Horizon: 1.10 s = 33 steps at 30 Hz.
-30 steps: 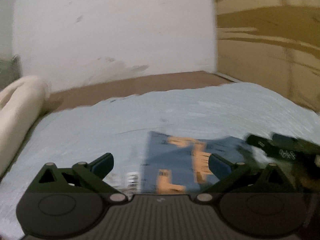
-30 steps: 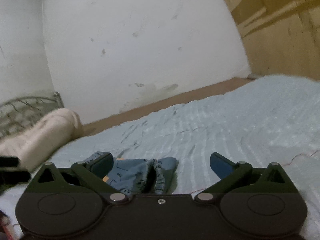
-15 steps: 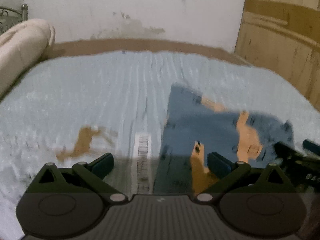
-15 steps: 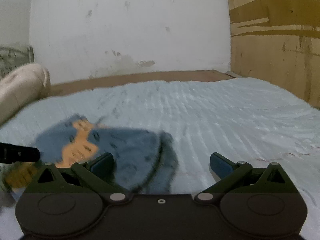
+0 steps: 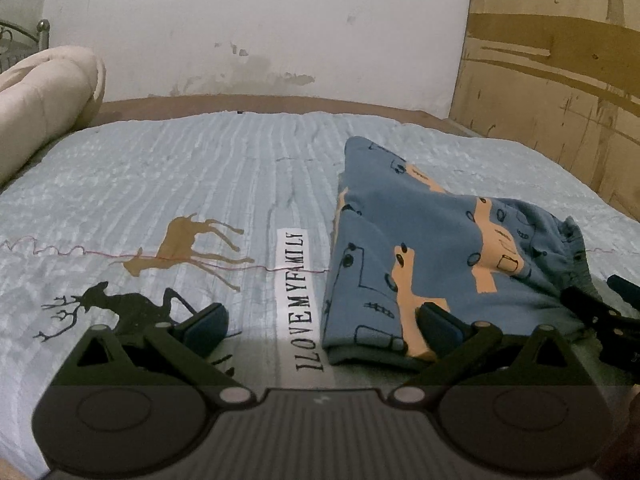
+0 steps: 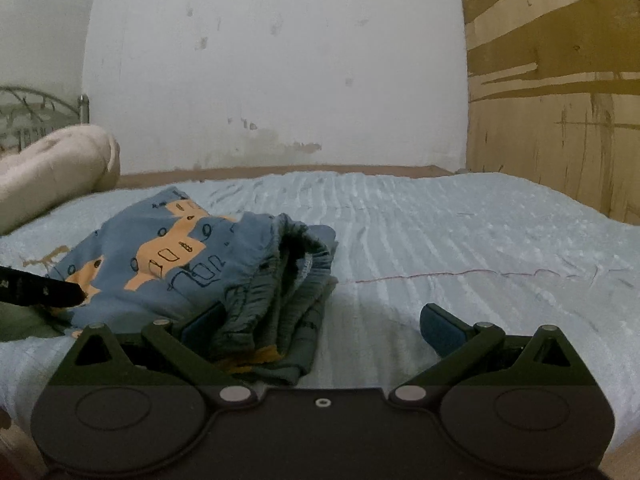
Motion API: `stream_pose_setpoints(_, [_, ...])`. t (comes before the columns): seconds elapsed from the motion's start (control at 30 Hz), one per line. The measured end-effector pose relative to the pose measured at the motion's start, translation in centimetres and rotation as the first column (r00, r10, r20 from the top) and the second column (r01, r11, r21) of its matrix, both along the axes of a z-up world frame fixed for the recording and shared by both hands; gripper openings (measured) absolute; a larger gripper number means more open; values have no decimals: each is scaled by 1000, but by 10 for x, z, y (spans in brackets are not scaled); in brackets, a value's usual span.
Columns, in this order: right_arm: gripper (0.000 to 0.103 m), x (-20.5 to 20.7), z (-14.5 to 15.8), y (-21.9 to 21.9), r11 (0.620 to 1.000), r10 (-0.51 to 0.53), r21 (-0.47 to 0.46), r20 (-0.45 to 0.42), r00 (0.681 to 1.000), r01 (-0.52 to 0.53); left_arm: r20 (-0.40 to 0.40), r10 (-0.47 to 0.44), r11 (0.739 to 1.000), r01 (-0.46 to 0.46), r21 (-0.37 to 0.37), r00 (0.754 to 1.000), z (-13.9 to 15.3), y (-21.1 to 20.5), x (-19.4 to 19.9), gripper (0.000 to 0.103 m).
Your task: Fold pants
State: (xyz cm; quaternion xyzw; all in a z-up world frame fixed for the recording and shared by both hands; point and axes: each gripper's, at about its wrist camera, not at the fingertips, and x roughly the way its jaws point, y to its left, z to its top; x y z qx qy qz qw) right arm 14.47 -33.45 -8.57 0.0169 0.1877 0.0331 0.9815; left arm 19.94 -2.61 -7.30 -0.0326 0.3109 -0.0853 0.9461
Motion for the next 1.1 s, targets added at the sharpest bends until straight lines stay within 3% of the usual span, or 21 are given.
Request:
stream_pose_setpoints(0.2, [102, -8, 16, 1, 1000, 1, -12, 82, 997, 0, -50, 36, 999, -37, -3, 998, 24, 3, 0, 102])
stream_pose_setpoints(0.4, [102, 41, 54, 15, 995, 74, -79, 103, 992, -66, 19, 77, 996, -78, 40, 997, 57, -8, 32, 102])
stream_pose_setpoints(0.53, [102, 88, 65, 39, 986, 113, -126, 23, 993, -109, -25, 97, 995, -96, 39, 995, 52, -17, 69, 102])
stream_pose_setpoints(0.67, [102, 116, 53, 56, 978, 128, -155, -93, 987, -142, -68, 89, 994, -84, 64, 994, 32, -24, 81, 102])
stream_pose_setpoints(0.87, [102, 110, 32, 46, 965, 31, -256, -101, 994, -57, -75, 83, 997, -83, -2, 994, 15, -15, 79, 103])
stream_pose_setpoints(0.97, [102, 110, 30, 20, 978, -25, -209, -86, 996, 7, -88, 84, 996, -87, -34, 993, 12, -9, 81, 103])
stream_pose_setpoints(1.1, [102, 114, 24, -10, 984, -128, -138, -109, 986, 113, -77, 88, 996, -89, -15, 993, 11, -12, 78, 103])
